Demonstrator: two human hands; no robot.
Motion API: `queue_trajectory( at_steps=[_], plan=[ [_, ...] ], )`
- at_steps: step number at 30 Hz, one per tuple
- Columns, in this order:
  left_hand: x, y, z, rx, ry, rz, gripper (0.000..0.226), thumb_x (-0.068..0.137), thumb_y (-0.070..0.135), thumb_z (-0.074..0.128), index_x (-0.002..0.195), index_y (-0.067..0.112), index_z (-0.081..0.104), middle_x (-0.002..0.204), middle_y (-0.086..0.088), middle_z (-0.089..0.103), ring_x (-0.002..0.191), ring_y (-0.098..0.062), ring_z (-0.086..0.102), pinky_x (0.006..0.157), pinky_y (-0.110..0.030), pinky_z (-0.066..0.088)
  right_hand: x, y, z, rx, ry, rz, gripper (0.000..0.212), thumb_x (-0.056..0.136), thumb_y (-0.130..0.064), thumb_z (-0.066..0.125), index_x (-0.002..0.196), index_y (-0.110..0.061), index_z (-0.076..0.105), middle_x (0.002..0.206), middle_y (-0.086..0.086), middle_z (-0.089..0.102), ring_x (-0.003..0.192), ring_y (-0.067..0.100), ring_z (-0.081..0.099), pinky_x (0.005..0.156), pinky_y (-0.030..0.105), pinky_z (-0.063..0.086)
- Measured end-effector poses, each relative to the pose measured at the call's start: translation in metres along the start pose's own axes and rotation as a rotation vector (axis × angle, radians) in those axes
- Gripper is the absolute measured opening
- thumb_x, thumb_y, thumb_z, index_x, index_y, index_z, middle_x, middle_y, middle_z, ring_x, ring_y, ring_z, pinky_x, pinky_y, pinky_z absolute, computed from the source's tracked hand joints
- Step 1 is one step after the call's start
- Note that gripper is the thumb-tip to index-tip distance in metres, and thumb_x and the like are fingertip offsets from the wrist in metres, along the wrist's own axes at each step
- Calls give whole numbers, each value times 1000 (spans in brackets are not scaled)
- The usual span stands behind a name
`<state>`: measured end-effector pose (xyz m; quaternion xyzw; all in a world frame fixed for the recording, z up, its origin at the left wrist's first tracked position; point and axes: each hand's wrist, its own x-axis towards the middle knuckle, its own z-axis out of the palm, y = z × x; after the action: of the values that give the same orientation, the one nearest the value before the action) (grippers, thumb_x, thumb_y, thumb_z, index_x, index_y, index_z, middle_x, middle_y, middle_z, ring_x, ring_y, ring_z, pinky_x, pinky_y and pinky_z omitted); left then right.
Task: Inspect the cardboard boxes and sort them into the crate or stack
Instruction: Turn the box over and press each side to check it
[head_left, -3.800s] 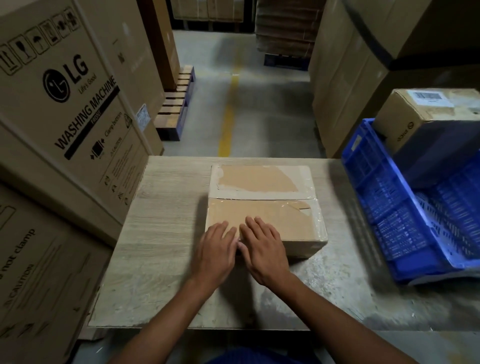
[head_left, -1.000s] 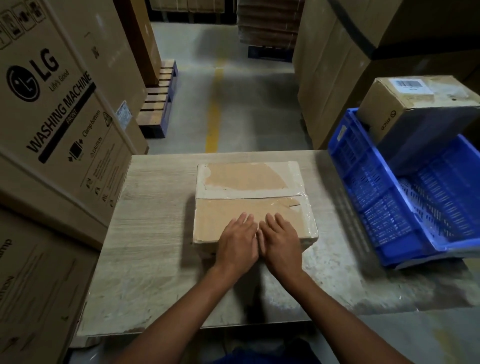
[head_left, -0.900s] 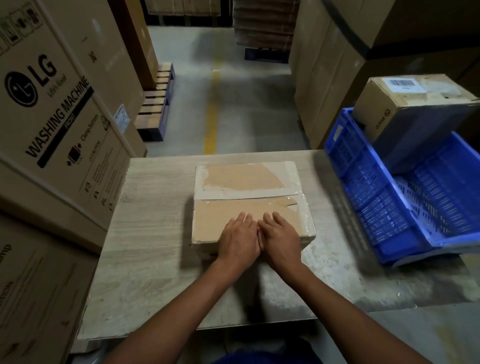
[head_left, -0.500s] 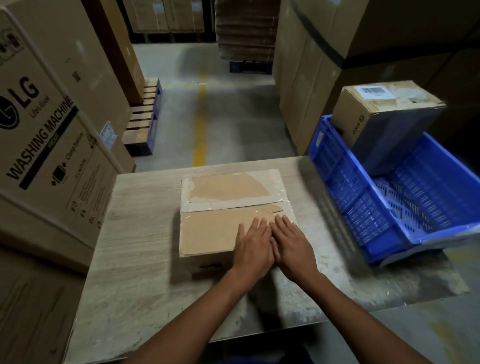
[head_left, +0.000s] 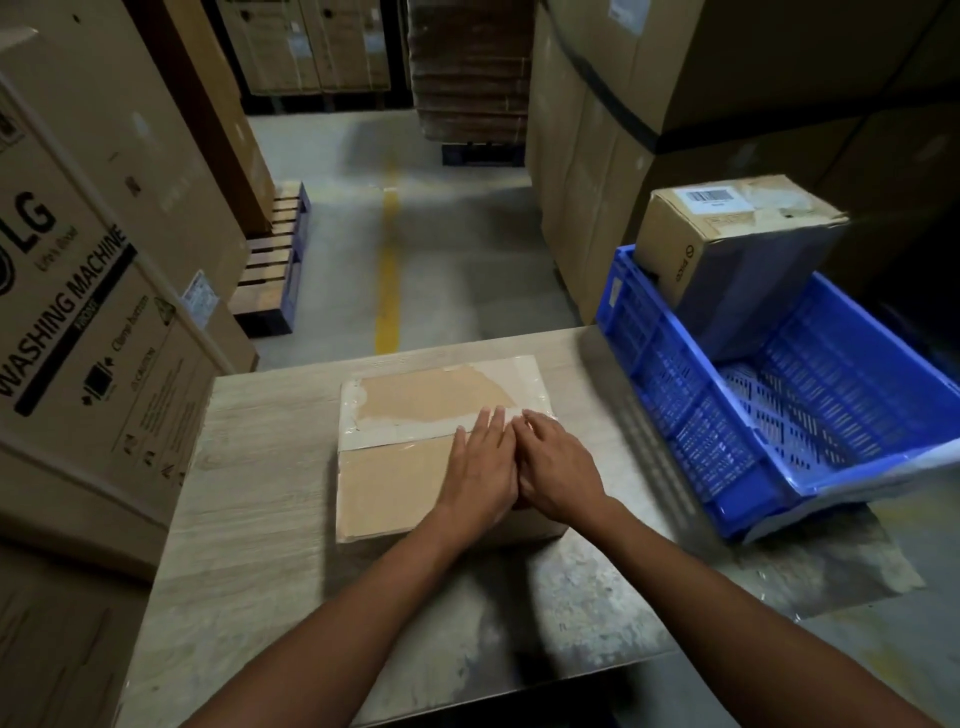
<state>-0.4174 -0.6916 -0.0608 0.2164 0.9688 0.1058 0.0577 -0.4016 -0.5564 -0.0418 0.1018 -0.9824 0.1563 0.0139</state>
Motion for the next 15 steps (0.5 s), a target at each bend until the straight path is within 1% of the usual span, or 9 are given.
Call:
queue_trajectory(
  at_steps=[1,3,5,7,8,9,11,13,15],
  plan=[
    [3,-1,1,-5,-22,-39,82,84,39,-7,155,13,23,164,-9,16,152,-28,10,120,-53,11,2,1,0,-12,-26,-11,59,90,-37,28,129,-5,60,132,16,61,123,32,57,101,39,48],
    [6,-2,1,11,-32,-92,84,83,40,-13,156,16,21,165,-6,13,153,-24,6,121,-51,9,5,7,5,-98,-114,-46,61,96,-35,27,132,0,62,134,20,62,128,32,57,111,41,44],
    [9,-1,2,12,-36,-113,72,93,39,-3,155,17,25,165,-4,16,152,-23,10,121,-50,11,8,11,13,-172,-132,-73,61,97,-35,26,132,1,62,134,20,62,130,31,55,112,43,43],
    [12,-2,0,-11,-2,-124,51,101,31,21,148,19,37,161,-3,28,149,-24,21,118,-50,19,11,8,12,-144,-99,-51,60,95,-41,25,126,-5,63,130,14,63,123,30,57,106,41,45],
    [15,-4,-1,-13,46,-115,43,100,26,30,140,20,45,154,-3,38,143,-24,31,113,-49,26,16,7,8,-143,-81,-38,57,93,-44,25,119,-10,62,124,10,63,116,28,57,97,40,46],
    [18,-5,-4,1,87,-97,36,97,23,35,129,21,51,143,-3,47,133,-25,39,106,-46,33,22,6,2,-153,-82,-27,52,93,-47,26,115,-13,59,120,7,60,110,27,54,90,39,44],
    [28,-9,-10,23,117,-77,29,95,19,38,118,21,55,127,-3,52,121,-27,45,97,-43,38,41,6,-9,-194,-105,-17,42,96,-47,35,114,-15,56,118,7,54,108,27,50,85,40,42],
    [40,-14,-14,-15,96,-111,35,98,22,35,129,20,51,141,-8,45,134,-29,37,107,-47,33,60,9,-15,-184,-119,2,38,98,-43,41,117,-14,56,119,9,54,110,28,50,85,42,43],
    [51,-22,-15,-49,53,-165,45,103,29,27,146,22,38,160,-8,25,149,-28,17,119,-53,18,76,16,-12,-132,-103,-14,37,99,-40,42,122,-14,56,125,10,54,116,29,51,89,43,44]
  ],
)
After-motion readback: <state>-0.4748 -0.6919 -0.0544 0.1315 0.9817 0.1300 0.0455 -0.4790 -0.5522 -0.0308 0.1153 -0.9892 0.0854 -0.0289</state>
